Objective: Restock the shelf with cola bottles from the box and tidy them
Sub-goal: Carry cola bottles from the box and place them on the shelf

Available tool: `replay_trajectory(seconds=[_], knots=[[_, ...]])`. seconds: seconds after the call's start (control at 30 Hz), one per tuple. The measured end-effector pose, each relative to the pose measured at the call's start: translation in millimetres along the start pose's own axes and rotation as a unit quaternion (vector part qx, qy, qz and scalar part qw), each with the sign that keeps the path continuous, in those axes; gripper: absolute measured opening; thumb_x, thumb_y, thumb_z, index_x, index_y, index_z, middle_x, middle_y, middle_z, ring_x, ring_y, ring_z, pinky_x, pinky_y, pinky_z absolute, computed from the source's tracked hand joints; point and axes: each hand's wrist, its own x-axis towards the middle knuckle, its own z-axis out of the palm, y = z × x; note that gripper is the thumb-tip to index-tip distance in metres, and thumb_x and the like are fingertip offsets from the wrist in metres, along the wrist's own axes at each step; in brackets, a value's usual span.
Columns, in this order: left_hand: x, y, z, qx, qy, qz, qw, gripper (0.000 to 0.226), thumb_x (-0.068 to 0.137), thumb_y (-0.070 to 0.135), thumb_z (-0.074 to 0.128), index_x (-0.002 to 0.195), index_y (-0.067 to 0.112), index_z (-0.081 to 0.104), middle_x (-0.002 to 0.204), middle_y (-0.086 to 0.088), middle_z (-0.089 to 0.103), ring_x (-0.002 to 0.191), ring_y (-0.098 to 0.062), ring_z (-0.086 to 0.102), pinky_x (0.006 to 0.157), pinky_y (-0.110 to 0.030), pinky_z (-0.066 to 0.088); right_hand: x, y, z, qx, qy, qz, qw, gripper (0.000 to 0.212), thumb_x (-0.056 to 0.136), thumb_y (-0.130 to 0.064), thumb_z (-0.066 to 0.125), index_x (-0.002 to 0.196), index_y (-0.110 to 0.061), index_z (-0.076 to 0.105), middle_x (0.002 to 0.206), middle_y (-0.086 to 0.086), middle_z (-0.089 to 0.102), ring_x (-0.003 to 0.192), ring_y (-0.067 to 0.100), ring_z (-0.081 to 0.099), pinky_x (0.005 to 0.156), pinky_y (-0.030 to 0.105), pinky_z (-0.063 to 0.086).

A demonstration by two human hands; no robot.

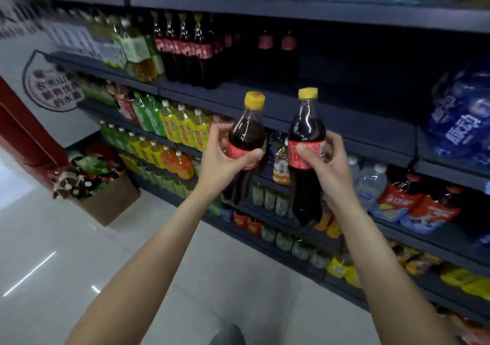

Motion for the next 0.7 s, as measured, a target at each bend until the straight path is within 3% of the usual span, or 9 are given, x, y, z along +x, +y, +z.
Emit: replay_trajectory(seconds=[0.1, 0.23, 0.4, 0.57, 0.63, 0.7], knots=[[67, -13, 9, -0.035, 0.000, 0.044, 0.998, 0.064, 0.066, 0.034, 0.085, 0.112, 0.015, 0.045, 0.108, 0.005, 0.060, 0.100, 0.001, 0.060, 0.089, -0.018, 0.047, 54, -6, 18, -0.041, 0.052, -0.073, 0.995, 0.056, 0.072, -0.021, 0.081, 0.113, -0.024, 0.044, 0.108, -0.011, 0.058, 0.092, -0.010, 0.058, 0.079, 0.009, 0.045], [143, -31, 28, -0.058, -0.010, 0.099, 0.993, 0.062, 0.068, 0.032, 0.084, 0.115, 0.019, 0.045, 0.114, 0.006, 0.058, 0.109, -0.003, 0.058, 0.093, -0.022, 0.047, 115, -6, 31, -0.101, 0.106, -0.148, 0.978, 0.064, 0.066, -0.029, 0.086, 0.115, -0.028, 0.044, 0.116, -0.008, 0.057, 0.108, 0.003, 0.055, 0.089, 0.017, 0.044], [217, -49, 49, -0.049, -0.031, 0.155, 0.986, 0.068, 0.065, 0.041, 0.084, 0.121, 0.024, 0.049, 0.121, 0.007, 0.058, 0.117, -0.008, 0.053, 0.100, -0.030, 0.044, 180, -3, 28, -0.162, 0.114, -0.196, 0.960, 0.069, 0.064, -0.027, 0.086, 0.116, -0.038, 0.042, 0.125, -0.004, 0.051, 0.121, 0.010, 0.048, 0.103, 0.033, 0.041], [263, -71, 74, -0.058, -0.005, 0.139, 0.989, 0.068, 0.064, 0.042, 0.084, 0.121, 0.030, 0.049, 0.122, 0.014, 0.058, 0.116, -0.001, 0.052, 0.098, -0.033, 0.045, 238, 17, 23, -0.219, 0.126, -0.205, 0.946, 0.073, 0.062, -0.021, 0.087, 0.112, -0.045, 0.039, 0.122, -0.008, 0.052, 0.119, 0.012, 0.050, 0.100, 0.044, 0.044], [279, -81, 84, -0.067, 0.008, 0.110, 0.992, 0.069, 0.064, 0.041, 0.084, 0.121, 0.031, 0.048, 0.122, 0.014, 0.058, 0.115, 0.002, 0.051, 0.100, -0.028, 0.044, 262, 30, 20, -0.215, 0.124, -0.204, 0.947, 0.071, 0.062, -0.020, 0.087, 0.114, -0.037, 0.041, 0.123, -0.006, 0.052, 0.118, 0.011, 0.051, 0.099, 0.042, 0.046], [297, -92, 95, -0.065, 0.025, 0.092, 0.993, 0.069, 0.062, 0.046, 0.083, 0.119, 0.033, 0.048, 0.121, 0.012, 0.061, 0.116, -0.002, 0.054, 0.101, -0.033, 0.045, 289, 42, 19, -0.206, 0.134, -0.194, 0.950, 0.072, 0.064, -0.017, 0.086, 0.120, -0.024, 0.042, 0.122, -0.005, 0.053, 0.112, 0.007, 0.053, 0.098, 0.025, 0.045]])
